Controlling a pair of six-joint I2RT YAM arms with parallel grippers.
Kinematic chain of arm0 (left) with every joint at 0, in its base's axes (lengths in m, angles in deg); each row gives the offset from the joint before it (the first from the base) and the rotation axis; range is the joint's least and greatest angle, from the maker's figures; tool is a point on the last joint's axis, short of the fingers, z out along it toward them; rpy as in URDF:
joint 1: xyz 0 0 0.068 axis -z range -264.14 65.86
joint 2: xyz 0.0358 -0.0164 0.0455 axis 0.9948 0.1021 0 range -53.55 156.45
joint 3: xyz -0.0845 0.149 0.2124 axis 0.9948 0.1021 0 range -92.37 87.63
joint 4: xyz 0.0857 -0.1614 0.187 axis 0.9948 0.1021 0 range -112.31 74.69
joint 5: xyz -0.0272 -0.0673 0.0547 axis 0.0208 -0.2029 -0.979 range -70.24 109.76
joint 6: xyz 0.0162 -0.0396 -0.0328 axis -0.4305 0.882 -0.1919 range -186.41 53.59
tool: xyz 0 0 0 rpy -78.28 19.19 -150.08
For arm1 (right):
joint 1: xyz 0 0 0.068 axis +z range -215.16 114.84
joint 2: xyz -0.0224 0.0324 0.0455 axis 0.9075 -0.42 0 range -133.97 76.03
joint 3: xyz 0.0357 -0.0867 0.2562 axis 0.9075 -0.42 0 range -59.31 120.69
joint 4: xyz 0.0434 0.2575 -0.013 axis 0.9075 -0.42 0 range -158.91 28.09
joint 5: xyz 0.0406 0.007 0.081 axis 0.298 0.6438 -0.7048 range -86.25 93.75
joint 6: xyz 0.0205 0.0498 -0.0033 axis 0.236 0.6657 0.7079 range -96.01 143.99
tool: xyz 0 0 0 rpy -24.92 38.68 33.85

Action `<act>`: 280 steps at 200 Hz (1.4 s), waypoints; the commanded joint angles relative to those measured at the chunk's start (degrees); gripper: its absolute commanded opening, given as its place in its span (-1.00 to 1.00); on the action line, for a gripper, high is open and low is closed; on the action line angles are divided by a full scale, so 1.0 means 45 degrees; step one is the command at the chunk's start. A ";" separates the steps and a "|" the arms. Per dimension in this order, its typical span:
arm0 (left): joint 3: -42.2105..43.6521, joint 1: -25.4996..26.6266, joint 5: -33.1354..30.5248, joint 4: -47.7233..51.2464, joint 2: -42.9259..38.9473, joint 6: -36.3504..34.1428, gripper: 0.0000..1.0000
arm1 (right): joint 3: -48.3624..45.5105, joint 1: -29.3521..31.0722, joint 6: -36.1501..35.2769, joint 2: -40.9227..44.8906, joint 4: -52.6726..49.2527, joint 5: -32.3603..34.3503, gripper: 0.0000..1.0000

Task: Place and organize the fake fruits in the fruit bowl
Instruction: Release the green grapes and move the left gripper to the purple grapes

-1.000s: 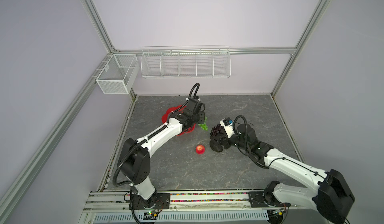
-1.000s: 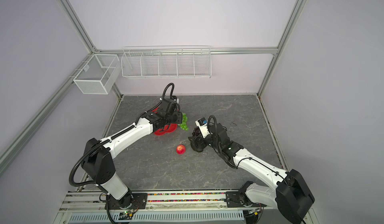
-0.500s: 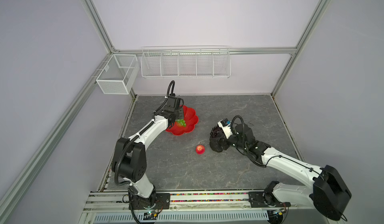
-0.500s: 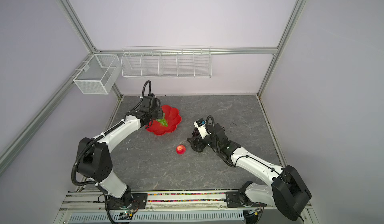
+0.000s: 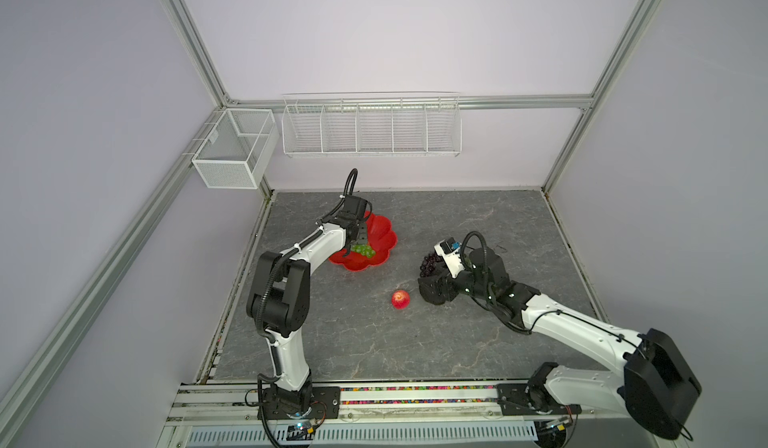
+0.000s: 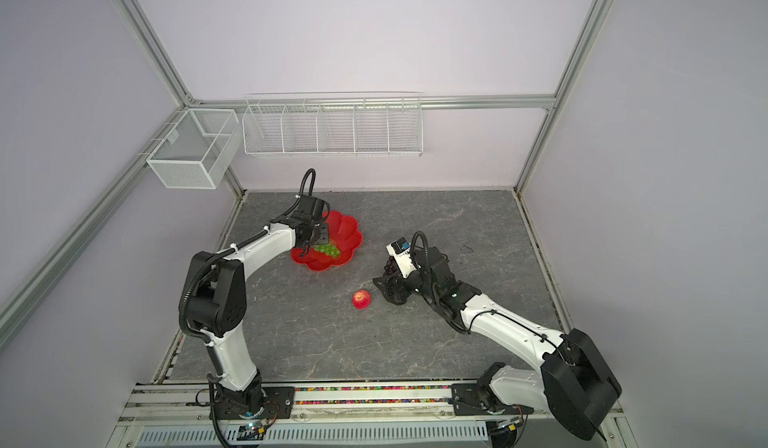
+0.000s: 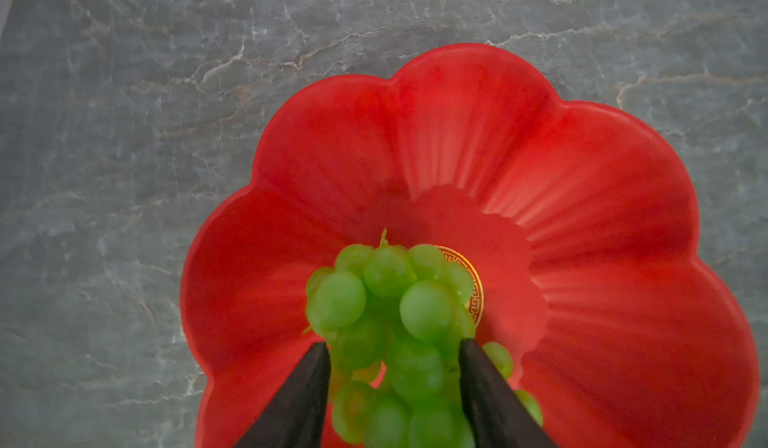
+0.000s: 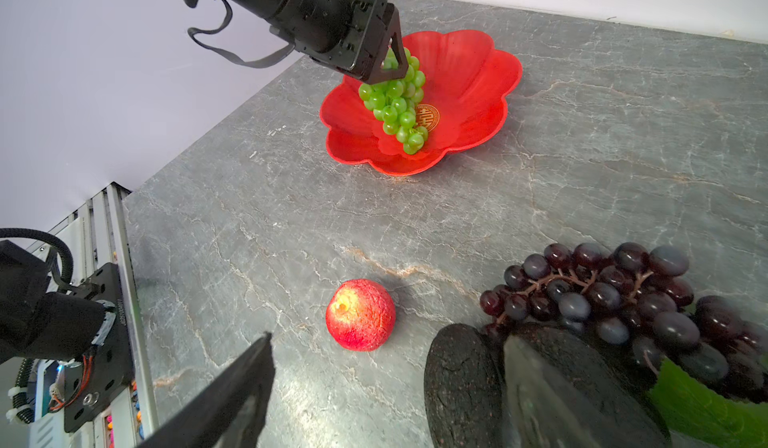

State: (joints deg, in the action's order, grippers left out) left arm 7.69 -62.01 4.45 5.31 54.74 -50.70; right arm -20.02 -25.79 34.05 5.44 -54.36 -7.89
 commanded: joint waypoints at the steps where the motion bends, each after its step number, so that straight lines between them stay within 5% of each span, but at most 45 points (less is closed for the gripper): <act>1: -0.0156 -0.0061 -0.0513 0.0252 -0.0232 0.0065 0.14 | 0.0093 -0.0047 -0.0057 0.0120 0.0011 -0.0011 0.76; 51: 0.0833 0.0047 0.0670 -0.0353 -0.1671 0.0141 0.18 | -0.0059 -0.0601 0.0590 0.0171 -0.0252 0.1042 0.76; 80: 0.1843 0.0135 0.4223 -0.1702 -0.2745 0.0070 0.21 | -0.0078 -0.1453 0.0991 -0.0103 -0.0583 0.0887 0.76; 104: 0.1862 0.0928 0.5703 -0.1878 -0.2680 0.0194 0.23 | -0.0098 -0.2040 0.1327 -0.0115 -0.0947 0.1371 0.77; 153: -0.0936 0.3470 0.5485 -0.0406 -0.0004 -0.0606 0.23 | -0.0740 -0.3692 0.2467 0.0139 -0.1437 0.0889 0.76; 202: -0.3699 0.4059 0.6582 0.0671 0.2989 -0.1794 0.25 | -0.1531 -0.4193 0.2351 0.1525 -0.2269 0.0611 0.77; 280: -0.4445 0.4664 0.6928 0.1137 0.3849 -0.2847 0.30 | -0.1942 -0.4307 0.2407 0.2182 -0.1977 0.0368 0.76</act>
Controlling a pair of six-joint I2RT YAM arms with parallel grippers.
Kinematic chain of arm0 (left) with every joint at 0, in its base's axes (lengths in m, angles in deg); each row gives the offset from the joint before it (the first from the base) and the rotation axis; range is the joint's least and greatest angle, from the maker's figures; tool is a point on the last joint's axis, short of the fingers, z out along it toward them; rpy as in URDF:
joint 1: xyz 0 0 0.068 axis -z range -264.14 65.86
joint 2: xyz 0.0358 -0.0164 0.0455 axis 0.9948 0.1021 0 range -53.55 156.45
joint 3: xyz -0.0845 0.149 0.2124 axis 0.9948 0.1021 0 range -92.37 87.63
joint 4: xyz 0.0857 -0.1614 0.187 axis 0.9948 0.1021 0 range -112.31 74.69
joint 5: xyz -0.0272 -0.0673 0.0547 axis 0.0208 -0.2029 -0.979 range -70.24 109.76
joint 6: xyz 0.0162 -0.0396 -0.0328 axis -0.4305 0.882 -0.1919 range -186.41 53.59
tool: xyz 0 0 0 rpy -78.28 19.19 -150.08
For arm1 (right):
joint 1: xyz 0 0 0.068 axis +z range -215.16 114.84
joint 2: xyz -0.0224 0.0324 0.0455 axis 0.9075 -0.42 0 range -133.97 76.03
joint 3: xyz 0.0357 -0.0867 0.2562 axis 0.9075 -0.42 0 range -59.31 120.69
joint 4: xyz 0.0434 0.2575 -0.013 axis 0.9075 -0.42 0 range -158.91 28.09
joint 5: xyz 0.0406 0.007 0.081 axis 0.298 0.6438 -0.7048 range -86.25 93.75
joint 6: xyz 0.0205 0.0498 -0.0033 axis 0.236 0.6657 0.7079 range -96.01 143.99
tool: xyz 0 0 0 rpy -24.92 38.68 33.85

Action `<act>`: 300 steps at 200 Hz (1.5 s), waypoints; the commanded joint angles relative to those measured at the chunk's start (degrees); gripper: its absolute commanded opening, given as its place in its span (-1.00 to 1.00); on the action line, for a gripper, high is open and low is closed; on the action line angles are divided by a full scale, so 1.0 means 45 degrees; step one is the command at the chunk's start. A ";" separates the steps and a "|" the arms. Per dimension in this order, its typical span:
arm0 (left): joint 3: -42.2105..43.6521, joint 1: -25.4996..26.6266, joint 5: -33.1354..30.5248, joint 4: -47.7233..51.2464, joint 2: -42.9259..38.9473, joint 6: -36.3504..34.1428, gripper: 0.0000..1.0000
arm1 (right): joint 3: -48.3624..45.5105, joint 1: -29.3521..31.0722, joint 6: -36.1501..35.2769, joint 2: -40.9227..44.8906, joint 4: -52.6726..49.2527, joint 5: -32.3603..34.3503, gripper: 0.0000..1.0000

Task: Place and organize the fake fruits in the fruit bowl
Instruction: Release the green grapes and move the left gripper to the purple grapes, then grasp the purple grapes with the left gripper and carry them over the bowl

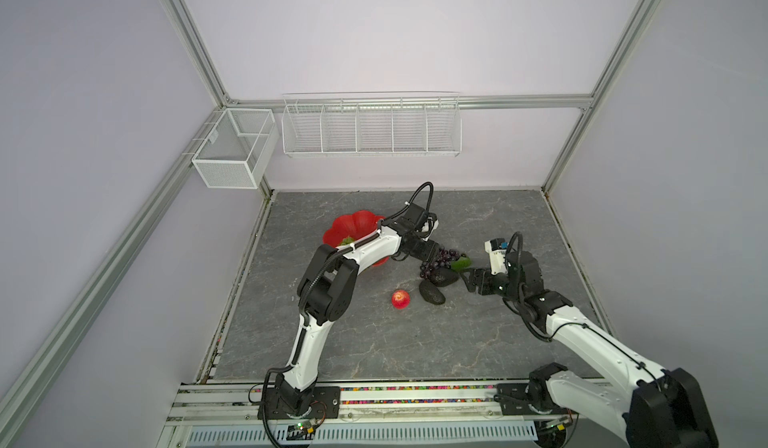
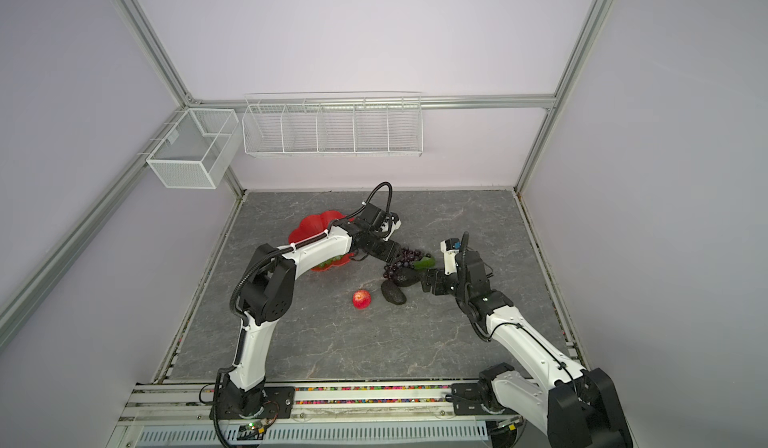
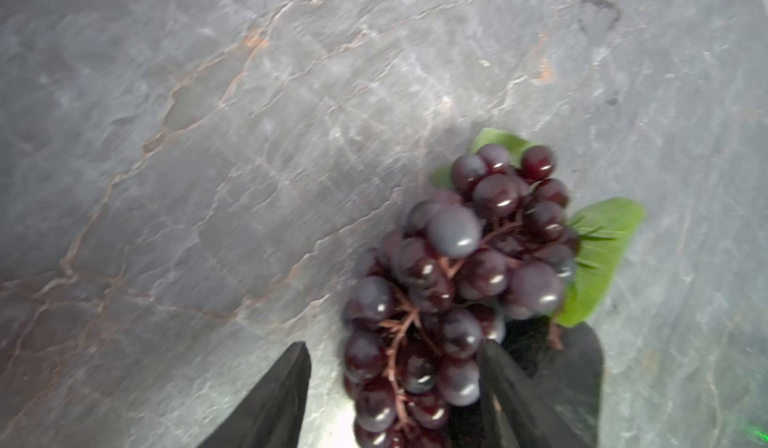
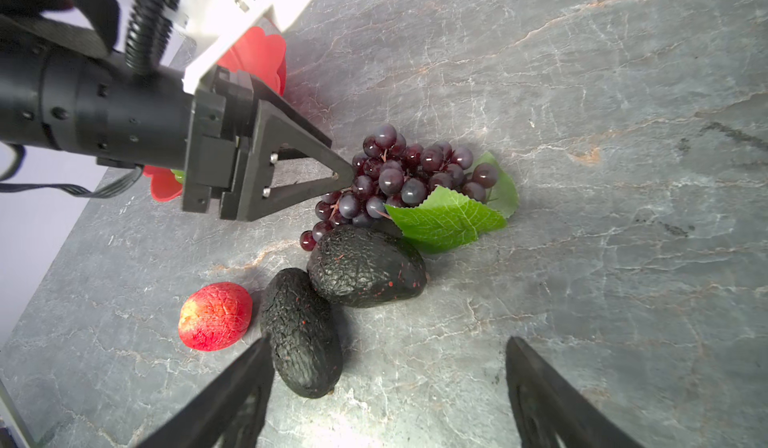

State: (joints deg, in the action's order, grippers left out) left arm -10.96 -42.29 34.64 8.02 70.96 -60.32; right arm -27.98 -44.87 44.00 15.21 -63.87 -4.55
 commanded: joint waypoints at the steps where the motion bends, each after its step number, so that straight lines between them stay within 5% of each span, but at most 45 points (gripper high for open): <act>1: -0.0300 0.0287 0.0225 0.0540 0.0253 -0.0719 0.30 | -0.0170 -0.0072 0.0190 0.0005 0.0139 -0.0379 0.76; 101: -0.1194 0.0603 -0.1139 0.0670 0.1478 -0.1021 0.53 | -0.0322 -0.0072 0.0327 0.0229 0.0445 -0.0768 0.77; 168: -0.1945 0.0623 -0.2591 0.0288 0.2533 -0.0625 0.51 | -0.0074 -0.0064 0.0189 0.0293 0.0171 -0.0752 0.77; 246: 0.0415 0.0603 -0.3623 -0.2700 0.0612 -0.0284 -0.30 | 0.0064 -0.0061 0.0087 -0.0167 0.0313 -0.0751 0.76; 300: 0.3390 0.0564 -0.4347 -0.5998 -0.1583 -0.0135 -0.42 | 0.0537 -0.0075 0.0109 -0.0758 0.0548 -0.1100 0.76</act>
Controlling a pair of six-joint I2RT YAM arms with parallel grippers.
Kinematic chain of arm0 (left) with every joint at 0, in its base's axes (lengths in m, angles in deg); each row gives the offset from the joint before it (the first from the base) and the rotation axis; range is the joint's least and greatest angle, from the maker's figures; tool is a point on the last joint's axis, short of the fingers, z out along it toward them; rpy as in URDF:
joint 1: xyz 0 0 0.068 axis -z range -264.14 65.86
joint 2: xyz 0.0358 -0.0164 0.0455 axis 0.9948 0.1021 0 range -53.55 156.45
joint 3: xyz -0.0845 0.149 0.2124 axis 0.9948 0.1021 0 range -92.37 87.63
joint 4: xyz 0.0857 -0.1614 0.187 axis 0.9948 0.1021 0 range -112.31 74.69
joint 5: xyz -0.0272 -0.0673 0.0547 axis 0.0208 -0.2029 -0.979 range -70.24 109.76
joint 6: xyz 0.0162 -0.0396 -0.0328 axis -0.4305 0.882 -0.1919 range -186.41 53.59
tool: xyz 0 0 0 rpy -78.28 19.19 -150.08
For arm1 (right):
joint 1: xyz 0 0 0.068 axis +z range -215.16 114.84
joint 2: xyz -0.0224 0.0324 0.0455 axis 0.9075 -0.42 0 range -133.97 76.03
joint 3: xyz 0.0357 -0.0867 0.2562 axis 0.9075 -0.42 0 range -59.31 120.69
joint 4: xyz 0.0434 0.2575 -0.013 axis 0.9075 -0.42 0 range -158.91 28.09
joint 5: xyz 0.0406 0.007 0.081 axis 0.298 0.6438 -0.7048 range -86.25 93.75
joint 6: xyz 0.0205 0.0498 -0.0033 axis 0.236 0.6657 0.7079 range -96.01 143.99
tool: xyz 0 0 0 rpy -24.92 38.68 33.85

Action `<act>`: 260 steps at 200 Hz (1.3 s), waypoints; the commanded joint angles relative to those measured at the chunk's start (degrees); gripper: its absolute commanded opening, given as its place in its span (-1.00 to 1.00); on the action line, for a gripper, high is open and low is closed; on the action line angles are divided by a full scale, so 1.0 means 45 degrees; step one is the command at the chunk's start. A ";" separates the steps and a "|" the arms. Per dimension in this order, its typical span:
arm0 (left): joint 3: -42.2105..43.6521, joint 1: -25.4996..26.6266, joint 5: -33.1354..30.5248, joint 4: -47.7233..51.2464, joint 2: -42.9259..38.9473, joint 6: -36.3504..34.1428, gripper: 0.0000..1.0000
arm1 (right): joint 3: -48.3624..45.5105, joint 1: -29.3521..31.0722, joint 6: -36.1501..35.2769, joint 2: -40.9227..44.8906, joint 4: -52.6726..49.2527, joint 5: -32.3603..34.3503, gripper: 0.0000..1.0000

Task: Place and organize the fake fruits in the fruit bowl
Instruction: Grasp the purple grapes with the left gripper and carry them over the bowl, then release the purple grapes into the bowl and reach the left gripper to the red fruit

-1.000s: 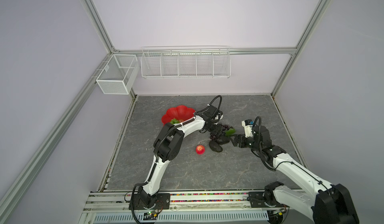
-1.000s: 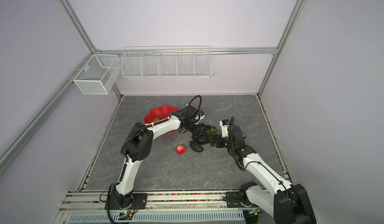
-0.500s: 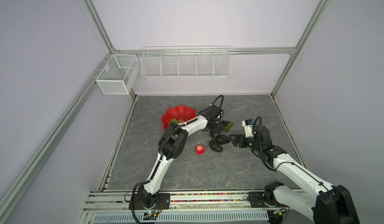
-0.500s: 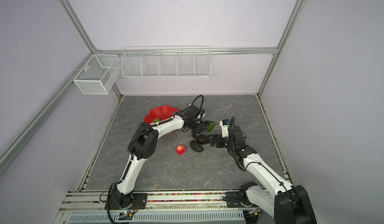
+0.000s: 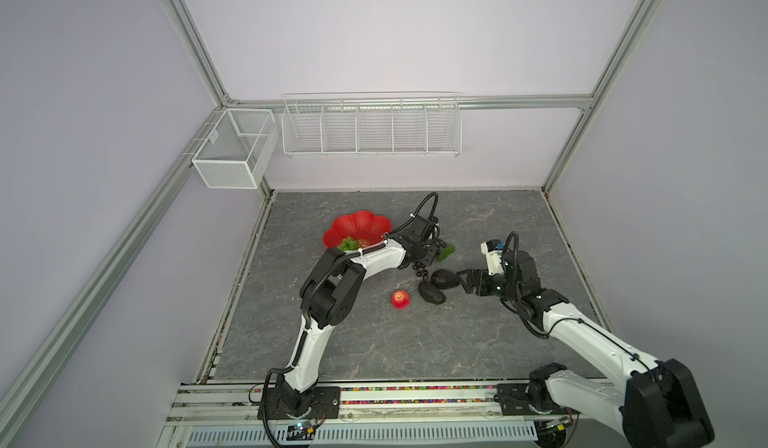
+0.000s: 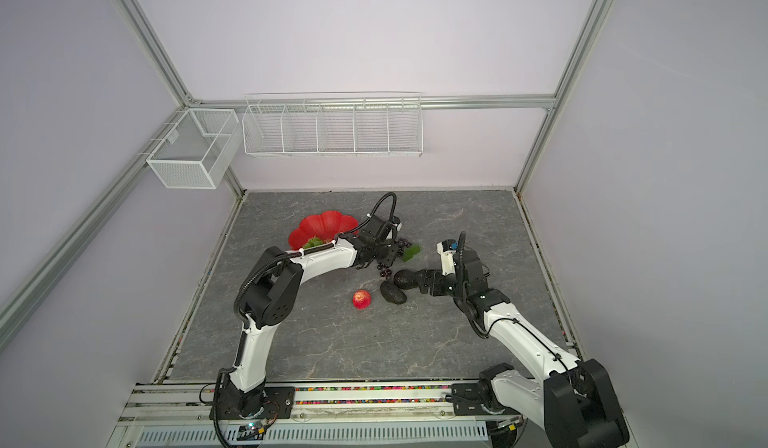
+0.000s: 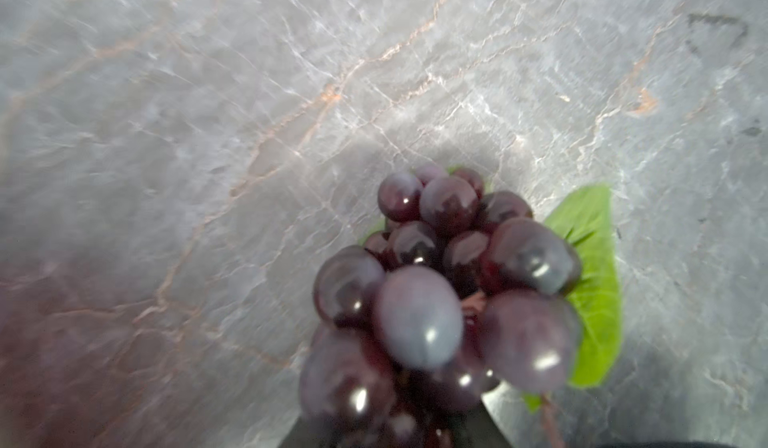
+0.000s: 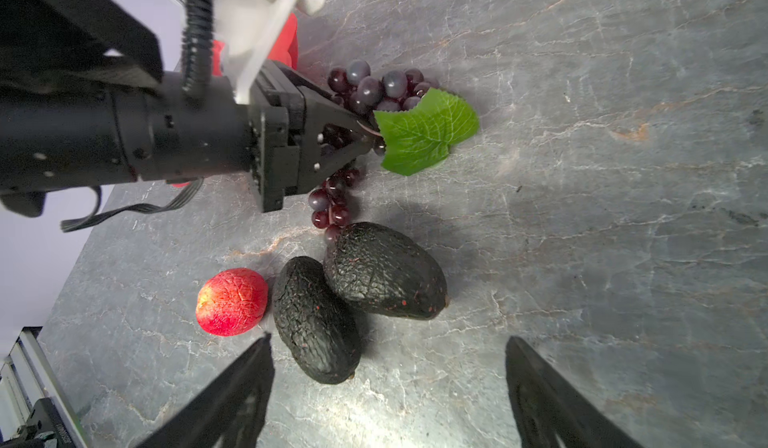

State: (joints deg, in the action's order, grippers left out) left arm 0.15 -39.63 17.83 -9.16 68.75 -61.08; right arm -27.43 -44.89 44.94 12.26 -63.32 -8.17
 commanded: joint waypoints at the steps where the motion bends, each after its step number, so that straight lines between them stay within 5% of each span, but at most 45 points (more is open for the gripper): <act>1: 0.0973 -0.0028 -0.0608 -0.2268 -0.1128 0.0012 -0.42 | 0.0416 -0.0051 -0.0093 -0.0104 0.0428 -0.0297 0.76; 53: 0.2371 -0.0447 -0.1132 -0.3341 -0.2955 0.0243 -0.42 | 0.0524 -0.0052 -0.0062 -0.0548 0.0732 -0.0522 0.76; 167: 0.2287 -0.2228 -0.4965 -0.0068 -0.4479 0.2735 -0.43 | 0.0808 -0.0041 0.0166 -0.1483 0.1572 -0.1390 0.77; 260: 0.2348 -0.4069 -0.3111 -0.1914 -0.2619 0.6247 -0.41 | 0.0455 -0.0027 0.0380 -0.0936 0.1314 -0.1215 0.77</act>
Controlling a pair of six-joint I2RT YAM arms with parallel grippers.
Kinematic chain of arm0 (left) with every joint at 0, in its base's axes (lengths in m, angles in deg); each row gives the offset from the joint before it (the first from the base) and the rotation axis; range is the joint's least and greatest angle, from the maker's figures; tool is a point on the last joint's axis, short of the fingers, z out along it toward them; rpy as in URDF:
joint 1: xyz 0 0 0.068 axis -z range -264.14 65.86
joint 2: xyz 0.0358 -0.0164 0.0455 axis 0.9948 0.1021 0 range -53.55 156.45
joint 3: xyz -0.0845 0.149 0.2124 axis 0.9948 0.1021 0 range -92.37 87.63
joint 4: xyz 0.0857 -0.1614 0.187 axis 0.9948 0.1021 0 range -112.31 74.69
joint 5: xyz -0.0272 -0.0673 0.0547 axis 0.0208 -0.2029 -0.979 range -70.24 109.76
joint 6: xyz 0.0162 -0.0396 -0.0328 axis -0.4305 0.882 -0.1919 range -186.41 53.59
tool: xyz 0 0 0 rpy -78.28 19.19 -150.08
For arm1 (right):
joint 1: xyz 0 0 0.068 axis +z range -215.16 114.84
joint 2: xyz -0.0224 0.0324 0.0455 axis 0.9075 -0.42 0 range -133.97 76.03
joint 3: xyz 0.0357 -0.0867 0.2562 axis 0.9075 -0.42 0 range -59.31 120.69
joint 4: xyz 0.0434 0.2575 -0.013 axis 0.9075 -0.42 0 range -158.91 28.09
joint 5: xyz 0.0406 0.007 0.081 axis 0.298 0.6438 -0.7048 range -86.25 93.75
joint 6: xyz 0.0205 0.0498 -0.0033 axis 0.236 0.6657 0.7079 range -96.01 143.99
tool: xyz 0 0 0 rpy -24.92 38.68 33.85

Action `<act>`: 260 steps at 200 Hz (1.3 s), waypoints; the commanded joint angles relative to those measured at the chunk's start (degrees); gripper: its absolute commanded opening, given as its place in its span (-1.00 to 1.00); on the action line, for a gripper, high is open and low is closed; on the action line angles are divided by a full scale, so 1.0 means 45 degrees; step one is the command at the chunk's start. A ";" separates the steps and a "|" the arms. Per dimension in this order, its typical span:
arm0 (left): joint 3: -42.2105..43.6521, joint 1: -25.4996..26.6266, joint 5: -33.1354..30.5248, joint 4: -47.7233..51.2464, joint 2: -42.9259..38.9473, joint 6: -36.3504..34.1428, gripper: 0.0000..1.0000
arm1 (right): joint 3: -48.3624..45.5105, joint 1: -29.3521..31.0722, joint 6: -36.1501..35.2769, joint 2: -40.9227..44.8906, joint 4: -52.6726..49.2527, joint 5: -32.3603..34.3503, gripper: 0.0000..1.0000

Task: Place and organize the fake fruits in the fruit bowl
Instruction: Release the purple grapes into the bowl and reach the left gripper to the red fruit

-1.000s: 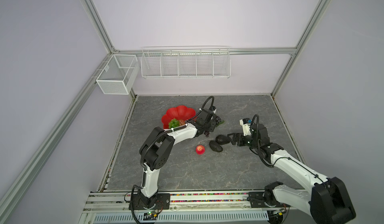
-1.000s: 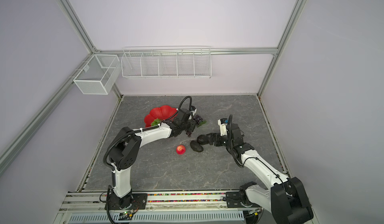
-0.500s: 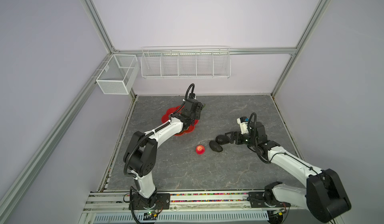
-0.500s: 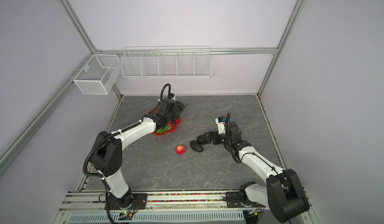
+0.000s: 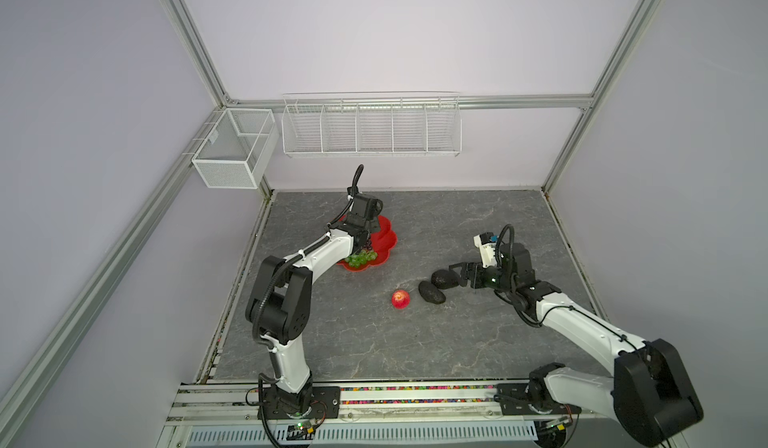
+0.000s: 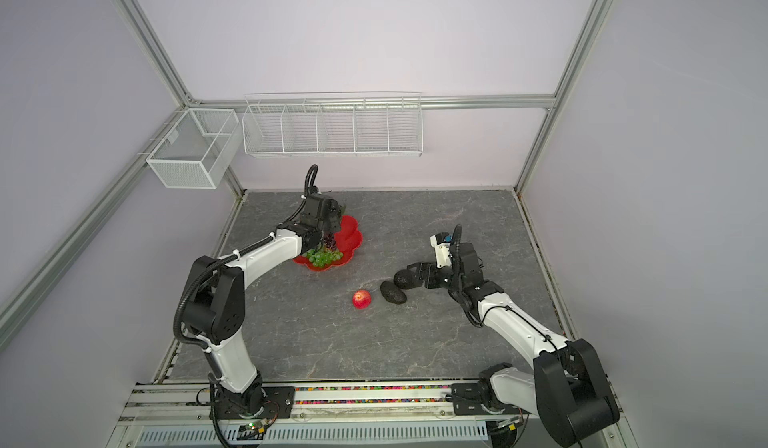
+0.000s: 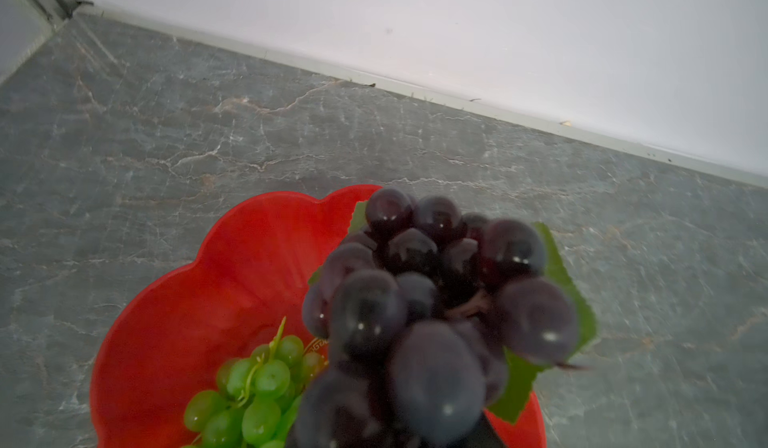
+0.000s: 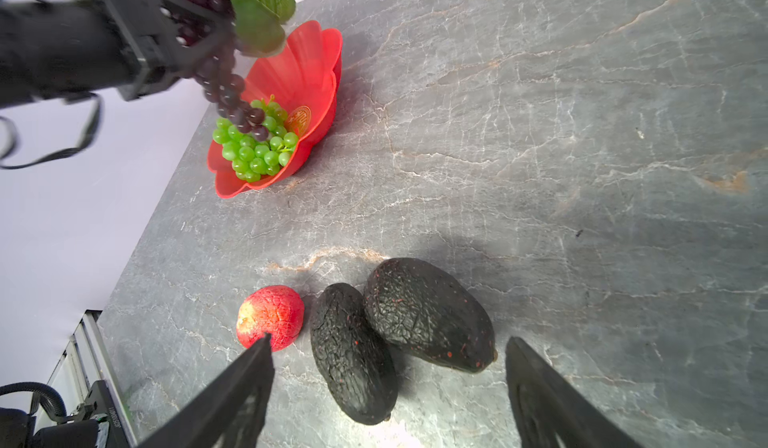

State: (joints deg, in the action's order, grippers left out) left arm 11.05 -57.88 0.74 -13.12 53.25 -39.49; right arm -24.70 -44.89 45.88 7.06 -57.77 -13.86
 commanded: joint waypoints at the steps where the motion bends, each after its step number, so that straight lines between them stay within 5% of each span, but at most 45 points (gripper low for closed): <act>1: -0.0094 -0.0015 0.0710 -0.1041 0.0850 0.1474 -0.41 | -0.0152 -0.0020 0.0173 0.0215 0.0098 0.0046 0.77; 74: -0.0724 0.0021 0.1220 0.0239 0.1199 0.1651 0.14 | -0.0216 0.0033 0.0293 -0.0145 0.0486 -0.0145 0.76; 151: 0.0717 0.0239 0.1638 -0.0116 -0.0661 0.0230 0.26 | -0.0074 0.0094 0.0431 -0.0678 0.0878 -0.0306 0.76; 171: 0.1318 0.0444 0.2657 0.0086 -0.1519 -0.0413 0.26 | -0.0053 0.0131 0.0304 -0.0757 0.0617 -0.0172 0.76; 193: 0.1613 0.1248 0.3936 0.1548 -0.2097 -0.1259 0.27 | -0.0236 0.0235 0.0120 -0.0862 0.0495 -0.0071 0.76; 212: 0.2071 0.2574 0.2935 0.3447 -0.2598 -0.1332 0.28 | -0.0222 0.0805 -0.0560 -0.0943 -0.0015 -0.0115 0.76; 260: 0.4810 0.4812 0.2867 0.2972 -0.4144 0.1405 0.33 | -0.0282 0.2509 -0.1372 -0.0560 -0.0066 0.0366 0.76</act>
State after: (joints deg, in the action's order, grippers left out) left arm 29.72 -38.12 14.86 -1.93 36.81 -39.20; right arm -25.29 -34.71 42.21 3.26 -58.25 -13.00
